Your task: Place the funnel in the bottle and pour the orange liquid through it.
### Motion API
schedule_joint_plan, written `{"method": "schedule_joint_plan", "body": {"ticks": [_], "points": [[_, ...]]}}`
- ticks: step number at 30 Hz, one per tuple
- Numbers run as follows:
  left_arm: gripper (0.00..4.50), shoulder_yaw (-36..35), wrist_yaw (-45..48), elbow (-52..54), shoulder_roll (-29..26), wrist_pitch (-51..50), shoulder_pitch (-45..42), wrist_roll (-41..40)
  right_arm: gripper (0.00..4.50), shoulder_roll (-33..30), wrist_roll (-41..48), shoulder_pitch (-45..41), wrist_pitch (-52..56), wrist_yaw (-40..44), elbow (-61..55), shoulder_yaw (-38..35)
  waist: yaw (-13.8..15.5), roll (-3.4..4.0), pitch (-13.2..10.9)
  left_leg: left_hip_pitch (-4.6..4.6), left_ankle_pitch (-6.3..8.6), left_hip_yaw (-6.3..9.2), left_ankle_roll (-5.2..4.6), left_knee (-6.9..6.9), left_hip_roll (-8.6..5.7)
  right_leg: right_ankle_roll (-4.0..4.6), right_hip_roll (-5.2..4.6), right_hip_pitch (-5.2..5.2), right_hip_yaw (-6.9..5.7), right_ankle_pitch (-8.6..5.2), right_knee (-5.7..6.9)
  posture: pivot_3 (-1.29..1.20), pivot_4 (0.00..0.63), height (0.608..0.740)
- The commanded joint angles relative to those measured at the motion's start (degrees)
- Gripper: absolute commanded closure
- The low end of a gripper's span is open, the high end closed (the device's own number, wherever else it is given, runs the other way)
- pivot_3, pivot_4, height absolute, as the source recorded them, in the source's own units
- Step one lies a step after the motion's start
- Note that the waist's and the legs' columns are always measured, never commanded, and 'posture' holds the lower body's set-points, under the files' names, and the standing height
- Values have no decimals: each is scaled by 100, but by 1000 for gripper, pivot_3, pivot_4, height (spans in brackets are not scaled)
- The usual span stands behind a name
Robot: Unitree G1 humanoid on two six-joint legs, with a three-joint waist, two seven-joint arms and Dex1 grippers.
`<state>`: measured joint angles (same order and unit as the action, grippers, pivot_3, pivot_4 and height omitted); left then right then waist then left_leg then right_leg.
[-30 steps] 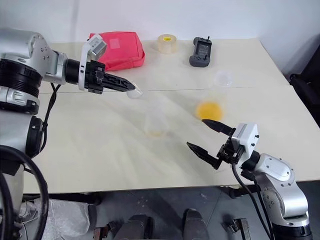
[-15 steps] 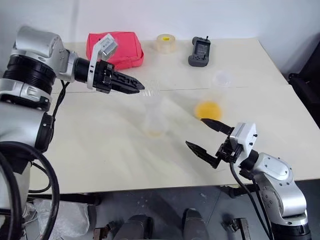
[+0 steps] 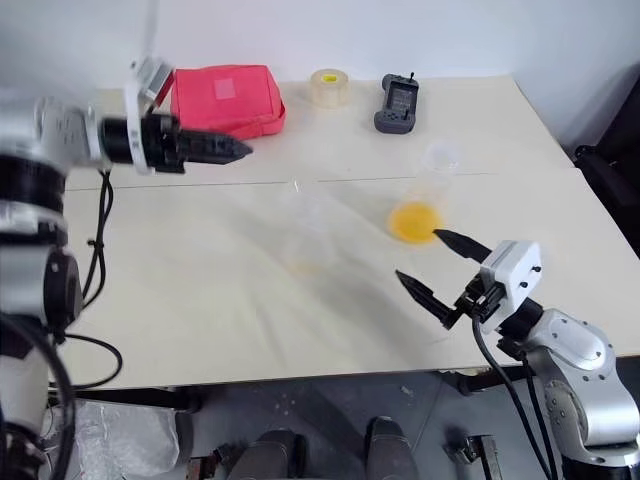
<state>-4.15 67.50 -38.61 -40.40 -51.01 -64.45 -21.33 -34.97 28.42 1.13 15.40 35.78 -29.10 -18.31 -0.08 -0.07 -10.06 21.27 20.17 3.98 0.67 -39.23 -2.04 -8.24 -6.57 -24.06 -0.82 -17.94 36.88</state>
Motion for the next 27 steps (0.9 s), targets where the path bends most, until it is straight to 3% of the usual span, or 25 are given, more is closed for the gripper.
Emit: {"method": "schedule_joint_plan", "body": {"ticks": [1, 6, 14, 27], "points": [[23, -959, -439, 1149, 217, 1149, 753, -437, 0, 6, -235, 49, 183, -569, -426, -279, 29, -24, -14, 7, -1, 1, 1, -5, 1, 0, 1, -4, -1, 0, 0, 0, 150, 740], [23, -1651, 54, 1670, 678, 2282, 1783, -1072, 0, -10, -254, 77, 397, -793, -635, -299, 151, -26, -14, 33, 1, 10, -3, -44, -15, -9, -5, -4, -9, 5, 1, 0, 150, 740], [23, -1547, 1567, 1379, 787, 4275, 2482, -1104, 0, -18, -584, -557, 1120, -1503, -350, -112, 124, -21, -11, -5, -3, -8, -14, -43, -30, -8, 5, 38, -4, 5, -13, 0, 150, 740], [23, -1681, 1857, 1011, 854, 4704, 2602, -1452, 0, 254, -529, -1844, 1846, -1791, 694, 113, 6, -21, -11, -7, -5, -3, -19, -41, -28, -8, 2, 36, -5, 6, -2, 0, 150, 740]]}}
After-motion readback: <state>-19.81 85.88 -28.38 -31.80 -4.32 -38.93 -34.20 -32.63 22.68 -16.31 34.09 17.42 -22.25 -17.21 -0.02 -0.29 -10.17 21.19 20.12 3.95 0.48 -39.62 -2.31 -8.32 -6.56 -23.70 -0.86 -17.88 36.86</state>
